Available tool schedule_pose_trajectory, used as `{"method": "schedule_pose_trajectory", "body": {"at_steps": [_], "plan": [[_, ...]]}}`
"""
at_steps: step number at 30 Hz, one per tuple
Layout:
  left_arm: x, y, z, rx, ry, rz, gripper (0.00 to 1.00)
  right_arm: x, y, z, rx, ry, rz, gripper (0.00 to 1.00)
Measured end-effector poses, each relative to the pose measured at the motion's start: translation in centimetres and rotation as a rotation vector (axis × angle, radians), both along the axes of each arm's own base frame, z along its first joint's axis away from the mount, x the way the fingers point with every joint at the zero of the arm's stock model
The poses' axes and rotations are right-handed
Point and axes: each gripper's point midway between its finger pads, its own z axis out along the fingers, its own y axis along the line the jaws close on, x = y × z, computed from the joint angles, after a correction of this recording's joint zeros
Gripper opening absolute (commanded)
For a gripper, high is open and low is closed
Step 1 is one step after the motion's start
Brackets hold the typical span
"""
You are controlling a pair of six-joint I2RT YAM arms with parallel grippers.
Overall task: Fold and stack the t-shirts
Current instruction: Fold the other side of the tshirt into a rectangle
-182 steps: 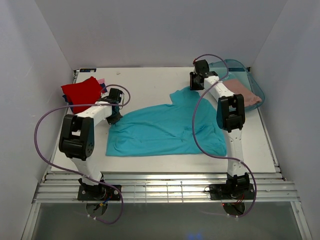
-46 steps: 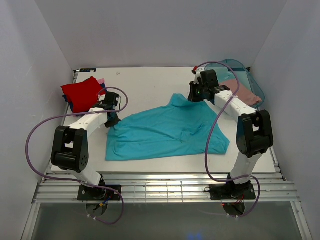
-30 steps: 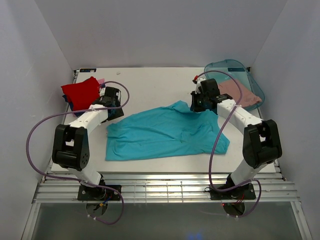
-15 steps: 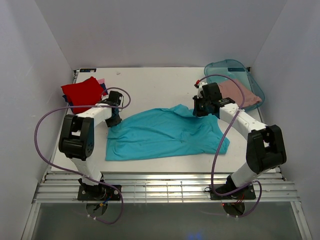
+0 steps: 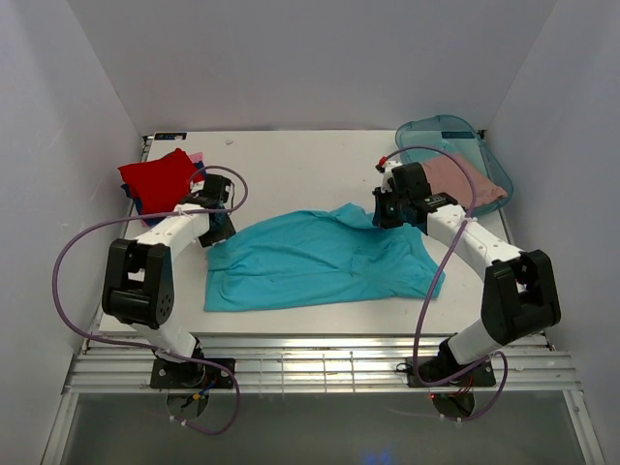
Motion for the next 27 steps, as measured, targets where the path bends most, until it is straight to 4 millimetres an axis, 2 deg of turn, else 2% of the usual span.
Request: {"method": "schedule_pose_trajectory", "body": {"at_steps": [6,10,15,19,22,26,27], "plan": [[-0.1,0.0,1.4,-0.010,-0.042,0.001,0.56,-1.3,-0.1,-0.9,-0.008,0.022,0.011,0.08],[-1.2,0.0,0.3,-0.013,-0.007,-0.002,0.56,-2.0,-0.2,-1.1,-0.011,0.029,0.014,0.08],[-2.2,0.2,-0.9,-0.010,0.032,-0.003,0.54,-2.3,-0.3,-0.3,-0.003,0.009,0.016,0.08],[-2.1,0.1,-1.1,-0.011,0.030,-0.001,0.30,-2.5,-0.3,0.5,0.003,-0.012,0.014,0.08],[-1.8,0.1,-1.1,-0.010,0.019,-0.008,0.24,-2.7,-0.5,0.8,0.004,-0.018,0.013,0.08],[-1.5,0.1,-1.1,-0.007,0.014,-0.017,0.00,-3.3,-0.8,0.6,-0.002,-0.016,0.010,0.08],[-1.4,0.1,-1.1,-0.006,0.014,-0.020,0.00,-3.6,-0.9,0.4,-0.004,-0.011,0.009,0.08]]}}
